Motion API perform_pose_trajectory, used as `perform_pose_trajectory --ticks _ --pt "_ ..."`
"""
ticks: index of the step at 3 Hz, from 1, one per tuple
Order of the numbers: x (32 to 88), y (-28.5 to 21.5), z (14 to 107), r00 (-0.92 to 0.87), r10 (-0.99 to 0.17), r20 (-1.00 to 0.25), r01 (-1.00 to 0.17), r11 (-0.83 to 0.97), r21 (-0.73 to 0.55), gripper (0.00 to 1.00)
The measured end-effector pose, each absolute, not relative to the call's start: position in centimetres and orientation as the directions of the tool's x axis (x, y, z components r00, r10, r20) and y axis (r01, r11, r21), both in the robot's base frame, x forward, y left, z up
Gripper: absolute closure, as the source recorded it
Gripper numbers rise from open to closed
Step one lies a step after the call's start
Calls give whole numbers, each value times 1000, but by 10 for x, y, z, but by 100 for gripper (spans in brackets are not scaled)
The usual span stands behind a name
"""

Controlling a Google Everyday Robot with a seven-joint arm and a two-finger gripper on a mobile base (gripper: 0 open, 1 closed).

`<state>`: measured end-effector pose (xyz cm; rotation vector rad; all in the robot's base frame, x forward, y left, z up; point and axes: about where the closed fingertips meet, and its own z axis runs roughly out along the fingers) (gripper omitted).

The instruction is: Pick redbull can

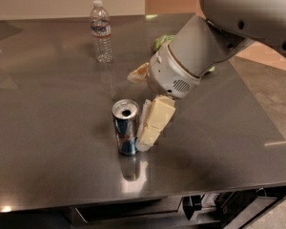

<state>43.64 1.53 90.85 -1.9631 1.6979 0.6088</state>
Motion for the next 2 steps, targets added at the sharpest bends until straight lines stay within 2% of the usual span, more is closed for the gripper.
perform_pose_trajectory --ticks 1,2 --pt "430 24 906 144 -770 -622 -988 -147 -47 0" --pt "427 28 906 143 -762 -631 -986 -162 -28 17"
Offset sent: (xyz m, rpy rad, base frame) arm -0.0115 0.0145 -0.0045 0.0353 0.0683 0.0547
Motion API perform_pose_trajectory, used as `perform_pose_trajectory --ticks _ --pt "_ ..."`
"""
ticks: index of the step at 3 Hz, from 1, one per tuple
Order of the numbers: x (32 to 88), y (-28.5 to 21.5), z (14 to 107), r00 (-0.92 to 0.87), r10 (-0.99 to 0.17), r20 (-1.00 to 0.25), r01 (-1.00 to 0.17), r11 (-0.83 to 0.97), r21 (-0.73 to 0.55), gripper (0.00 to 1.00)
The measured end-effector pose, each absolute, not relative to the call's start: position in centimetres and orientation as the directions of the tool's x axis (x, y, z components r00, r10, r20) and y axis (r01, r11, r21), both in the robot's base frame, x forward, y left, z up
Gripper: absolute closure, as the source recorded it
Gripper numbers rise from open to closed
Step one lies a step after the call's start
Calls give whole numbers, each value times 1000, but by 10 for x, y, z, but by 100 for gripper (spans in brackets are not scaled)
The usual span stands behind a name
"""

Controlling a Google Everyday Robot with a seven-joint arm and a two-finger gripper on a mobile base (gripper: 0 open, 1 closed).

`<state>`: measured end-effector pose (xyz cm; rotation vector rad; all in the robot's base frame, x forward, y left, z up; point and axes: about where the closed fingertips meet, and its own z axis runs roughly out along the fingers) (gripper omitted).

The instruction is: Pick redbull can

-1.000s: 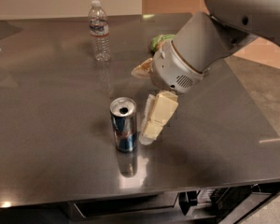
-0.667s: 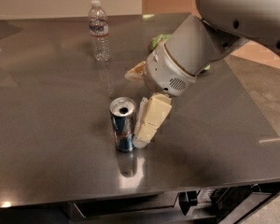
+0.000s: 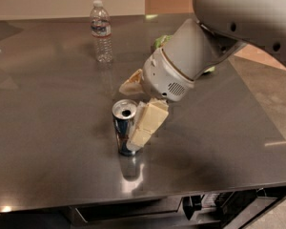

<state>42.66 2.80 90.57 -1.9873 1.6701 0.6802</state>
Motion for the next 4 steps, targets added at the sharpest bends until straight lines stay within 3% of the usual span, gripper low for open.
perform_pose_trajectory --ticks 3,4 --pt "433 23 937 132 -732 -669 -986 -165 -13 87" --pt "439 20 966 156 -722 -674 -984 -175 -40 100"
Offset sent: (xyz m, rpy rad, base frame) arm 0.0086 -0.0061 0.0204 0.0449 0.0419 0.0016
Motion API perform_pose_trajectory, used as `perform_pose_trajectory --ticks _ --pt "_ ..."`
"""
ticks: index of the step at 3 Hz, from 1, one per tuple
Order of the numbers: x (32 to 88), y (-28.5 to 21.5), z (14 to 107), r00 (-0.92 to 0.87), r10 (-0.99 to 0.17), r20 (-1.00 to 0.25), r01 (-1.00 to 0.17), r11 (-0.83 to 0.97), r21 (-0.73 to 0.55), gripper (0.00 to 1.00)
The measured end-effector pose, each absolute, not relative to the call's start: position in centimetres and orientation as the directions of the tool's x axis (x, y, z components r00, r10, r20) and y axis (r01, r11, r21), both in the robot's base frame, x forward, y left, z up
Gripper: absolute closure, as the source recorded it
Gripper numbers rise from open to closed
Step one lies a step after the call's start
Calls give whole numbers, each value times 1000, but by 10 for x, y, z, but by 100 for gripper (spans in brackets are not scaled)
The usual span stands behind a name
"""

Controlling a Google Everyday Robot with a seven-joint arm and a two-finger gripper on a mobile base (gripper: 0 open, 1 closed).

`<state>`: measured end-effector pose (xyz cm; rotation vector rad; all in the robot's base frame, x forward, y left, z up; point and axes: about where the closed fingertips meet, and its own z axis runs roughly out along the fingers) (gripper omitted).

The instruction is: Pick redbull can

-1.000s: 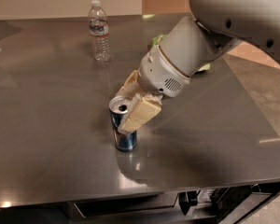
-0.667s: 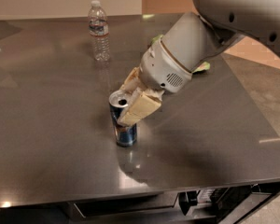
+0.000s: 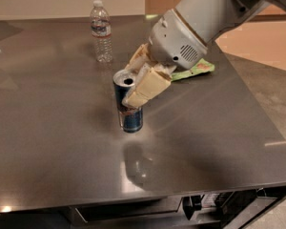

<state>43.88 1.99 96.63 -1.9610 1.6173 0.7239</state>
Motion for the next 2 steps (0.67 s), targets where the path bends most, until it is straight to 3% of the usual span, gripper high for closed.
perform_pose_trajectory --ticks 1,2 --pt "451 18 1030 217 -684 -696 -974 -201 -106 100" --pt "451 19 1030 216 -684 -696 -974 -200 -106 100"
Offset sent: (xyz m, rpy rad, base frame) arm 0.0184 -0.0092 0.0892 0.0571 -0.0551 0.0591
